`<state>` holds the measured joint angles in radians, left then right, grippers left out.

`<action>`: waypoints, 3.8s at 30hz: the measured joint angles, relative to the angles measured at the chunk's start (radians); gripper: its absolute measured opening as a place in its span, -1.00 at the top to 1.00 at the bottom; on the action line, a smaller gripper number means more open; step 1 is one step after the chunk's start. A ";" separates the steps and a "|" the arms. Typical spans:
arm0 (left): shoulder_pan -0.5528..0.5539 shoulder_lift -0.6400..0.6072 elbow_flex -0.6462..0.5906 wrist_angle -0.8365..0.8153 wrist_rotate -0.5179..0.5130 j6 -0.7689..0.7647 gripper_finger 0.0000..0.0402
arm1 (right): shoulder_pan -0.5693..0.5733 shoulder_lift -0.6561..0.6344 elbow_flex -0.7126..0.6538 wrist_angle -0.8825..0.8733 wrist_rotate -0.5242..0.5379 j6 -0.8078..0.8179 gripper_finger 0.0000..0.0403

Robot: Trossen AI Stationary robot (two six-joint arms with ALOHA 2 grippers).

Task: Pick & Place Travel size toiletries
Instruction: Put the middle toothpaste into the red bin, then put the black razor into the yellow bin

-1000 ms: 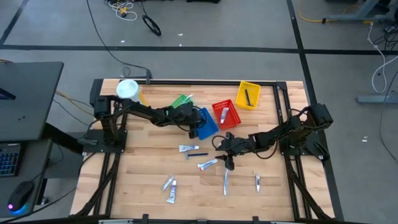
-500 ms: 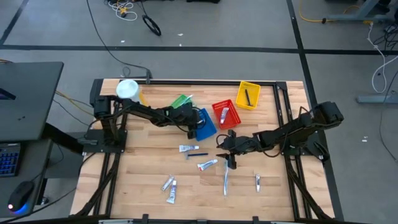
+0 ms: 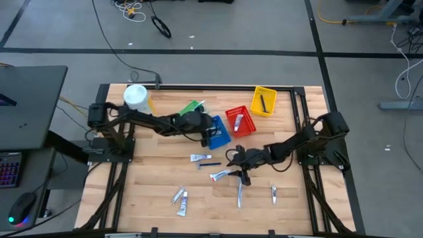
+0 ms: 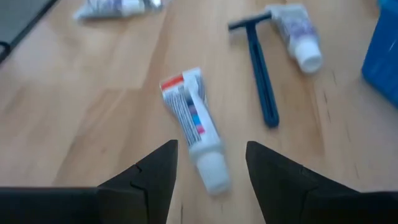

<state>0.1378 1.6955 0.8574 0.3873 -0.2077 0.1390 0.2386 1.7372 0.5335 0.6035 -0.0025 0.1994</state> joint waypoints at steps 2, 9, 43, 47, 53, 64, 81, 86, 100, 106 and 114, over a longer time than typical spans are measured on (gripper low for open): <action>-0.015 -0.045 0.000 -0.021 -0.015 -0.002 0.15 | 0.000 0.021 0.000 0.007 0.000 0.000 0.01; -0.067 -0.176 0.000 -0.127 -0.017 -0.022 0.15 | 0.000 0.045 0.000 0.003 0.000 0.001 0.01; -0.252 -0.337 0.000 -0.625 -0.095 -0.415 0.32 | 0.000 0.050 0.000 0.059 -0.009 -0.002 0.65; -0.254 -0.337 0.000 -0.626 -0.097 -0.421 0.32 | -0.001 0.012 0.000 0.045 -0.007 -0.026 0.65; -0.254 -0.337 0.000 -0.628 -0.150 -0.421 0.32 | -0.003 -0.101 0.000 -0.084 0.076 -0.051 0.65; -0.254 -0.336 0.000 -0.649 -0.158 -0.421 0.32 | -0.017 -0.426 0.000 -0.517 0.603 -0.045 0.65; -0.254 -0.336 -0.001 -0.645 -0.227 -0.412 0.31 | -0.358 -0.375 0.000 -0.659 0.497 0.229 0.60; -0.254 -0.336 -0.001 -0.644 -0.225 -0.413 0.31 | -0.393 -0.375 0.000 -0.645 0.453 0.201 0.33; -0.254 -0.336 0.000 -0.651 -0.342 -0.363 0.31 | -0.249 -0.623 0.000 -0.702 0.464 0.072 0.06; -0.249 -0.336 -0.001 -0.651 -0.437 -0.360 0.31 | -0.144 -0.766 0.000 -0.903 0.383 0.130 0.06; -0.231 -0.336 -0.001 -0.651 -0.439 -0.360 0.31 | -0.047 -0.753 0.000 -0.902 0.148 0.220 0.06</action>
<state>-0.0936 1.3590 0.8566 -0.2634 -0.6468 -0.2207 0.1913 0.9843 0.5335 -0.2980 0.1459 0.4191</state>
